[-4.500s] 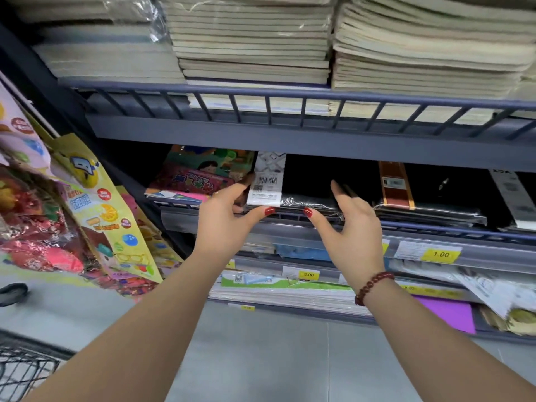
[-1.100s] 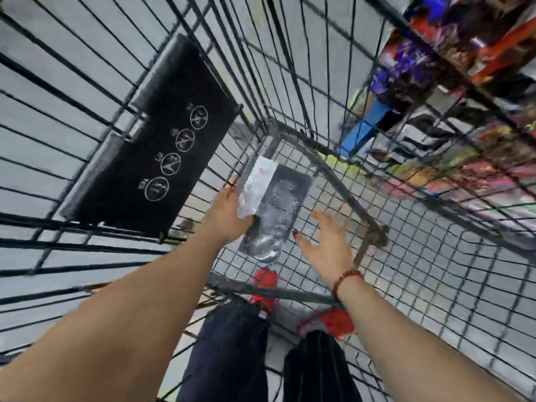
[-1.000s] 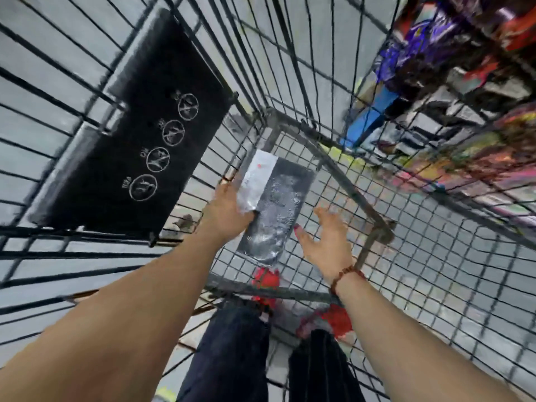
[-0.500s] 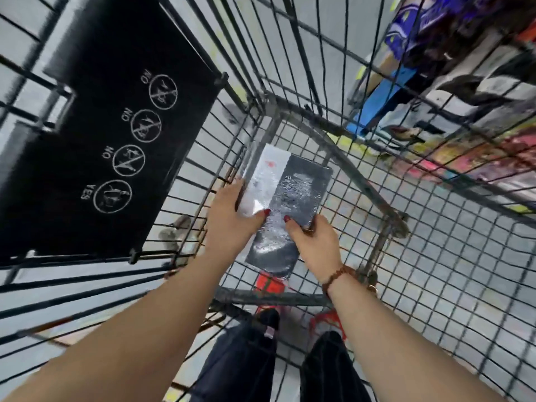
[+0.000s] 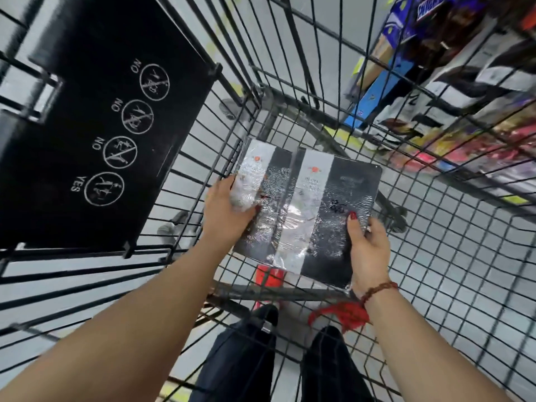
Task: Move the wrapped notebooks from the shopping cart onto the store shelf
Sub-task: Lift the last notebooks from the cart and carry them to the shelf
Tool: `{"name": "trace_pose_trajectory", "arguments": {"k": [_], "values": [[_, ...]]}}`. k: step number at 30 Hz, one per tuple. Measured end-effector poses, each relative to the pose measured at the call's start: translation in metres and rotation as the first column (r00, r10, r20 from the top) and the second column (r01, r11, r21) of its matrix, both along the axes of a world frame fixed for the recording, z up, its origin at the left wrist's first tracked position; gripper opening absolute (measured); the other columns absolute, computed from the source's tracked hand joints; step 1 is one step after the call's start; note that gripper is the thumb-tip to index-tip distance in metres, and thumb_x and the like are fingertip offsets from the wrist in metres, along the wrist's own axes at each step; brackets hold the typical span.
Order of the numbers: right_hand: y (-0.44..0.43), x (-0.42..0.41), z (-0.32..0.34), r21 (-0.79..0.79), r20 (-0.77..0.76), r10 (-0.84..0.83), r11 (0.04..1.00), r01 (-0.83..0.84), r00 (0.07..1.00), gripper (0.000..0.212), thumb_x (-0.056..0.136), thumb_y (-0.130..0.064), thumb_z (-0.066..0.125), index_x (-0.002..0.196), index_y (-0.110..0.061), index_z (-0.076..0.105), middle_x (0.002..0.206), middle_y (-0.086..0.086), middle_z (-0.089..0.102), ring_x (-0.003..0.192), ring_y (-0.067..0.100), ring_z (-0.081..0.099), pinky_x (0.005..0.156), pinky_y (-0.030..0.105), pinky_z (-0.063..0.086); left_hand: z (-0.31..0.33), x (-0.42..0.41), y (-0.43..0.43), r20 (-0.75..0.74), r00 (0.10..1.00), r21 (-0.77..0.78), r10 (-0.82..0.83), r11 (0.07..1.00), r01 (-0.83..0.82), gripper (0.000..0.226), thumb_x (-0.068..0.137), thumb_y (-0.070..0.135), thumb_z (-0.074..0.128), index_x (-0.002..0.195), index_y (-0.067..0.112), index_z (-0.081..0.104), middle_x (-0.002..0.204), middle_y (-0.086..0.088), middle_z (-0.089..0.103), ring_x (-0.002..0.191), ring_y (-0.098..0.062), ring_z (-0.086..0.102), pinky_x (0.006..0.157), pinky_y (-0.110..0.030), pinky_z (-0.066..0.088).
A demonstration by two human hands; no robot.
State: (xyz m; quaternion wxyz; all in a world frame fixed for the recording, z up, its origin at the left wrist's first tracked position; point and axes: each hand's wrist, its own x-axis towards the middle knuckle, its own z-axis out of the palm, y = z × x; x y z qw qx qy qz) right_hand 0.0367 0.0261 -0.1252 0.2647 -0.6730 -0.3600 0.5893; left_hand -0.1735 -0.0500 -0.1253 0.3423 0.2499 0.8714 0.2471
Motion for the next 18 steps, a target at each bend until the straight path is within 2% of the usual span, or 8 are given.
{"name": "trace_pose_trajectory", "arguments": {"k": [2, 3, 6, 8, 10, 13, 16, 18], "values": [[0.0, 0.007, 0.001, 0.01, -0.028, -0.035, 0.999, 0.035, 0.999, 0.007, 0.092, -0.02, 0.058, 0.086, -0.024, 0.058, 0.085, -0.008, 0.063, 0.073, -0.002, 0.06, 0.071, 0.011, 0.048, -0.003, 0.002, -0.006, 0.006, 1.0, -0.011, 0.026, 1.0, -0.026, 0.073, 0.069, 0.026, 0.082, 0.132, 0.018, 0.047, 0.122, 0.004, 0.053, 0.109, -0.012, 0.048, 0.093, -0.027, 0.037], [0.0, 0.011, 0.001, 0.017, -0.04, -0.044, 0.999, 0.044, 0.998, 0.007, 0.093, -0.018, 0.057, 0.088, -0.024, 0.059, 0.086, -0.008, 0.063, 0.074, -0.003, 0.06, 0.071, 0.011, 0.048, -0.004, 0.005, -0.007, 0.012, 0.999, -0.019, 0.04, 0.999, -0.04, 0.076, 0.066, 0.03, 0.083, 0.132, 0.02, 0.047, 0.12, 0.006, 0.053, 0.109, -0.012, 0.049, 0.094, -0.028, 0.039], [0.002, 0.023, 0.001, 0.036, -0.06, -0.07, 0.997, 0.072, 0.996, 0.01, 0.093, -0.016, 0.057, 0.092, -0.025, 0.062, 0.089, -0.012, 0.064, 0.078, -0.007, 0.06, 0.073, 0.008, 0.046, -0.012, 0.009, -0.01, -0.016, 0.998, -0.101, 0.061, 0.993, -0.062, 0.095, 0.048, 0.059, 0.079, 0.126, 0.016, 0.049, 0.124, -0.005, 0.057, 0.116, -0.025, 0.052, 0.098, -0.045, 0.045], [0.002, 0.03, 0.003, 0.044, -0.07, -0.102, 0.994, 0.105, 0.992, 0.013, 0.093, -0.014, 0.057, 0.093, -0.025, 0.064, 0.091, -0.012, 0.065, 0.08, -0.006, 0.061, 0.074, 0.008, 0.046, -0.01, 0.015, -0.008, -0.058, 0.996, -0.163, 0.063, 0.984, -0.071, 0.096, 0.052, 0.053, 0.083, 0.129, 0.007, 0.048, 0.128, -0.014, 0.05, 0.122, -0.031, 0.042, 0.105, -0.043, 0.036], [0.003, 0.037, 0.005, 0.058, -0.066, -0.135, 0.989, 0.139, 0.989, 0.015, 0.093, -0.012, 0.056, 0.094, -0.024, 0.064, 0.093, -0.012, 0.066, 0.081, -0.006, 0.062, 0.073, 0.008, 0.047, -0.008, 0.02, -0.007, -0.065, 0.995, -0.162, 0.077, 0.983, -0.087, 0.089, 0.059, 0.041, 0.086, 0.13, 0.005, 0.046, 0.132, -0.017, 0.043, 0.126, -0.03, 0.034, 0.104, -0.033, 0.028], [0.007, 0.05, 0.008, 0.054, -0.049, -0.213, 0.975, 0.216, 0.976, 0.014, 0.093, -0.013, 0.057, 0.092, -0.025, 0.064, 0.09, -0.015, 0.065, 0.075, -0.011, 0.061, 0.069, 0.006, 0.046, -0.008, 0.028, -0.009, -0.064, 0.99, -0.121, 0.125, 0.984, -0.132, 0.079, 0.063, 0.032, 0.085, 0.128, 0.007, 0.047, 0.129, -0.015, 0.043, 0.124, -0.03, 0.034, 0.101, -0.032, 0.029], [0.011, 0.064, 0.006, 0.06, -0.022, -0.17, 0.983, 0.171, 0.985, 0.014, 0.093, -0.013, 0.055, 0.103, -0.019, 0.063, 0.095, -0.01, 0.065, 0.075, -0.011, 0.062, 0.068, 0.006, 0.046, -0.008, 0.027, -0.01, -0.037, 0.984, -0.167, 0.173, 0.97, -0.177, 0.082, 0.061, 0.04, 0.085, 0.127, 0.007, 0.048, 0.125, -0.012, 0.05, 0.12, -0.028, 0.039, 0.101, -0.037, 0.033], [0.014, 0.067, 0.005, 0.067, -0.009, -0.125, 0.99, 0.125, 0.992, 0.014, 0.094, -0.014, 0.054, 0.105, -0.018, 0.062, 0.096, -0.01, 0.065, 0.076, -0.011, 0.061, 0.068, 0.004, 0.045, -0.009, 0.024, -0.011, 0.002, 0.98, -0.188, 0.2, 0.962, -0.196, 0.087, 0.053, 0.051, 0.085, 0.122, 0.01, 0.051, 0.119, -0.01, 0.055, 0.114, -0.027, 0.047, 0.098, -0.041, 0.041]]}}
